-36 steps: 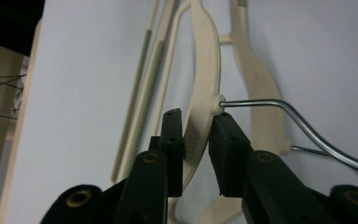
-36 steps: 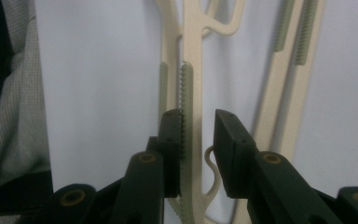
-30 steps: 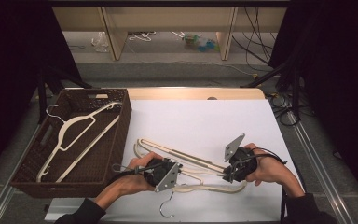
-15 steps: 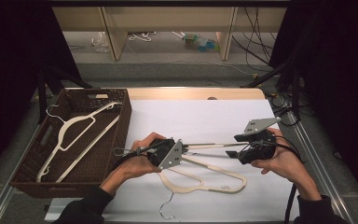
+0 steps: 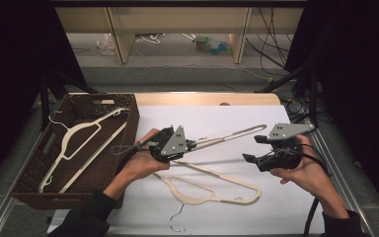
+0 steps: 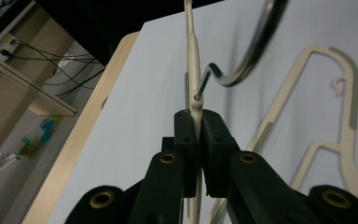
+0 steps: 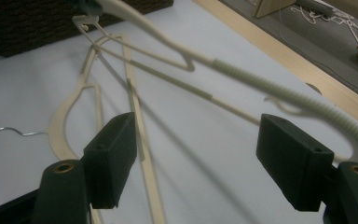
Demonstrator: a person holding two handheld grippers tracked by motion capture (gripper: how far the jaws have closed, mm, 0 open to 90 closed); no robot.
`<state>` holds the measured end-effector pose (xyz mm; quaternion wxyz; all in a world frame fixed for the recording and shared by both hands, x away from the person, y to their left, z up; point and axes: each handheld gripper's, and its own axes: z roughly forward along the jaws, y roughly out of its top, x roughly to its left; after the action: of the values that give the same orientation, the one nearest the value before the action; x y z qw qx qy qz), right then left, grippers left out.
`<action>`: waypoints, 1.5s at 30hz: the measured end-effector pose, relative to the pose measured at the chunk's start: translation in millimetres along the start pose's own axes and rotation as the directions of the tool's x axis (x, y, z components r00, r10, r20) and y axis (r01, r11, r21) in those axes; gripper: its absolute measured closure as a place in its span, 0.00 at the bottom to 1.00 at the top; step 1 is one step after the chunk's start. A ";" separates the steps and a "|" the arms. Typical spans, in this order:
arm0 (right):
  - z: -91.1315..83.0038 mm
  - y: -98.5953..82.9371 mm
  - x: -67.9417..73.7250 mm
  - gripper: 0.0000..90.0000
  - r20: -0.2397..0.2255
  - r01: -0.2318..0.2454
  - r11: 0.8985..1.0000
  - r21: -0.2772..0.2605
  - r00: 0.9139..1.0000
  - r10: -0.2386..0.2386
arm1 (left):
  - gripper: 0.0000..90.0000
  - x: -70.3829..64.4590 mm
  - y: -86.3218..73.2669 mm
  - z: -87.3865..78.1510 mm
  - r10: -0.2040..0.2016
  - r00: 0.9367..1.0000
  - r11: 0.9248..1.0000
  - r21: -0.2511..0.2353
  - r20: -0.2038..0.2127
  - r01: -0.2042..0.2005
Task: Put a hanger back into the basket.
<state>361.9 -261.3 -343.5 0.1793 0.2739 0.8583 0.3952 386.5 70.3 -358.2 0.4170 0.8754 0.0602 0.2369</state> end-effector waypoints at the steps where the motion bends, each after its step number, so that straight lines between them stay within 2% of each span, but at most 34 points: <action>1: 2.4 -3.8 1.2 0.33 -0.004 0.002 1.000 0.002 1.000 -0.002 | 0.95 1.6 -0.4 -1.6 -0.025 1.000 1.000 -0.009 0.002 0.025; 4: 6.9 -8.5 4.3 0.33 -0.004 -0.002 1.000 0.008 1.000 0.002 | 0.95 7.7 -2.0 -7.9 -0.093 0.996 0.996 -0.019 0.003 0.093; 5: 8.2 -9.6 6.1 0.33 -0.009 -0.007 1.000 0.014 1.000 0.007 | 0.95 11.4 -3.4 -11.9 -0.140 0.990 0.990 -0.011 0.009 0.140; 7: 9.9 -10.6 7.5 0.33 -0.010 -0.005 1.000 0.010 1.000 0.005 | 0.95 13.3 -3.6 -14.1 -0.146 0.989 0.989 -0.003 0.010 0.146; 8: 13.0 -12.3 11.0 0.33 -0.019 0.001 1.000 0.016 1.000 0.000 | 0.95 13.7 -3.6 -15.9 -0.173 0.985 0.985 -0.012 0.015 0.173; 9: 13.0 -12.3 11.0 0.33 -0.019 0.001 1.000 0.016 1.000 0.000 | 0.95 15.2 -3.3 -19.3 -0.182 0.983 0.983 -0.014 0.019 0.182; 11: 16.9 -14.2 16.9 0.33 -0.033 0.011 1.000 0.023 0.999 -0.010 | 0.95 18.9 -1.9 -27.3 -0.220 0.975 0.975 -0.012 0.026 0.220; 12: 16.9 -14.2 16.9 0.33 -0.033 0.011 1.000 0.023 0.999 -0.010 | 0.95 20.2 -1.4 -30.5 -0.250 0.968 0.967 -0.035 0.031 0.251; 13: 18.6 -14.8 19.9 0.33 -0.040 0.016 1.000 0.018 0.999 -0.015 | 0.95 22.0 -0.8 -34.7 -0.264 0.964 0.964 -0.039 0.033 0.265; 14: 19.6 -15.0 20.8 0.32 -0.042 0.026 1.000 0.011 0.999 -0.026 | 0.95 24.6 0.1 -43.3 -0.298 0.954 0.953 -0.054 0.032 0.299; 15: 20.7 -15.5 22.5 0.32 -0.035 0.028 1.000 0.000 0.999 -0.028 | 0.95 24.6 0.7 -47.5 -0.309 0.950 0.948 -0.065 0.035 0.311; 18: 22.1 -16.6 24.4 0.32 -0.046 0.033 0.999 0.000 0.998 -0.033 | 0.95 25.5 2.0 -55.5 -0.317 0.948 0.946 -0.064 0.030 0.319; 19: 23.5 -17.6 25.9 0.32 -0.046 0.032 0.999 0.006 0.998 -0.032 | 0.95 26.0 2.4 -58.9 -0.328 0.944 0.941 -0.071 0.039 0.330; 20: 25.9 -18.7 27.0 0.32 -0.055 0.039 0.999 0.007 0.998 -0.038 | 0.95 26.6 2.9 -62.4 -0.347 0.937 0.934 -0.071 0.044 0.350; 22: 30.3 -21.4 29.8 0.31 -0.057 0.038 0.999 0.011 0.998 -0.037 | 0.95 26.9 3.6 -68.0 -0.366 0.929 0.926 -0.075 0.057 0.369; 23: 31.8 -22.3 30.7 0.31 -0.061 0.043 0.999 0.017 0.997 -0.042 | 0.95 27.2 4.1 -70.5 -0.356 0.933 0.931 -0.065 0.058 0.359; 24: 35.3 -24.3 32.8 0.31 -0.071 0.045 0.999 0.021 0.997 -0.044 | 0.95 26.6 4.3 -74.2 -0.366 0.928 0.927 -0.062 0.067 0.370; 25: 35.3 -24.3 32.8 0.31 -0.071 0.045 0.999 0.021 0.997 -0.044 | 0.95 26.6 4.3 -74.2 -0.366 0.928 0.927 -0.062 0.067 0.370; 26: 36.8 -25.5 34.2 0.31 -0.078 0.046 0.998 0.031 0.996 -0.043 | 0.95 26.5 4.0 -75.5 -0.373 0.925 0.923 -0.066 0.076 0.378; 29: 40.1 -28.5 36.3 0.31 -0.090 0.056 0.997 0.054 0.995 -0.051 | 0.95 25.5 3.9 -82.4 -0.402 0.910 0.911 -0.059 0.103 0.409; 30: 41.4 -30.4 37.6 0.31 -0.098 0.050 0.997 0.065 0.994 -0.044 | 0.95 25.3 3.5 -90.1 -0.425 0.896 0.896 -0.079 0.125 0.436; 31: 41.4 -30.4 37.6 0.31 -0.098 0.050 0.997 0.065 0.994 -0.044 | 0.95 25.3 3.5 -90.1 -0.425 0.896 0.896 -0.079 0.125 0.436; 33: 41.4 -32.8 38.7 0.30 -0.100 0.043 0.996 0.074 0.994 -0.036 | 0.95 25.4 3.3 -99.3 -0.432 0.892 0.891 -0.086 0.133 0.445; 34: 41.4 -33.6 39.2 0.30 -0.104 0.044 0.996 0.072 0.994 -0.037 | 0.95 25.1 4.0 -105.1 -0.435 0.892 0.892 -0.076 0.126 0.446; 35: 41.4 -33.6 39.2 0.30 -0.104 0.044 0.996 0.072 0.994 -0.037 | 0.95 24.7 4.7 -110.5 -0.427 0.897 0.897 -0.069 0.115 0.436; 36: 41.2 -35.4 40.5 0.30 -0.109 0.042 0.997 0.070 0.993 -0.034 | 0.95 24.4 5.3 -116.0 -0.430 0.895 0.895 -0.076 0.118 0.440; 37: 41.5 -36.5 41.1 0.29 -0.110 0.042 0.997 0.068 0.993 -0.034 | 0.95 24.6 5.5 -121.2 -0.438 0.890 0.889 -0.088 0.124 0.449; 38: 41.5 -36.5 41.1 0.29 -0.110 0.042 0.997 0.068 0.993 -0.034 | 0.95 25.4 5.7 -126.7 -0.441 0.889 0.887 -0.094 0.122 0.453; 40: 42.6 -38.9 42.3 0.29 -0.107 0.037 0.997 0.066 0.994 -0.030 | 0.95 27.5 5.8 -136.9 -0.460 0.879 0.873 -0.115 0.128 0.474; 42: 42.6 -39.4 43.1 0.29 -0.111 0.035 0.997 0.072 0.993 -0.027 | 0.95 29.7 6.2 -145.2 -0.465 0.876 0.868 -0.128 0.124 0.479; 44: 43.9 -40.7 44.1 0.29 -0.114 0.043 0.997 0.068 0.993 -0.035 | 0.95 33.0 6.9 -155.1 -0.490 0.862 0.850 -0.147 0.130 0.505; 45: 43.9 -40.7 44.1 0.29 -0.114 0.043 0.997 0.068 0.993 -0.035 | 0.95 33.0 6.9 -155.1 -0.490 0.862 0.850 -0.147 0.130 0.505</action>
<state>336.9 -230.8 -406.5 0.1283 0.2403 0.8858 0.3758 342.8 184.6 -257.1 0.5421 0.7991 0.2452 0.0865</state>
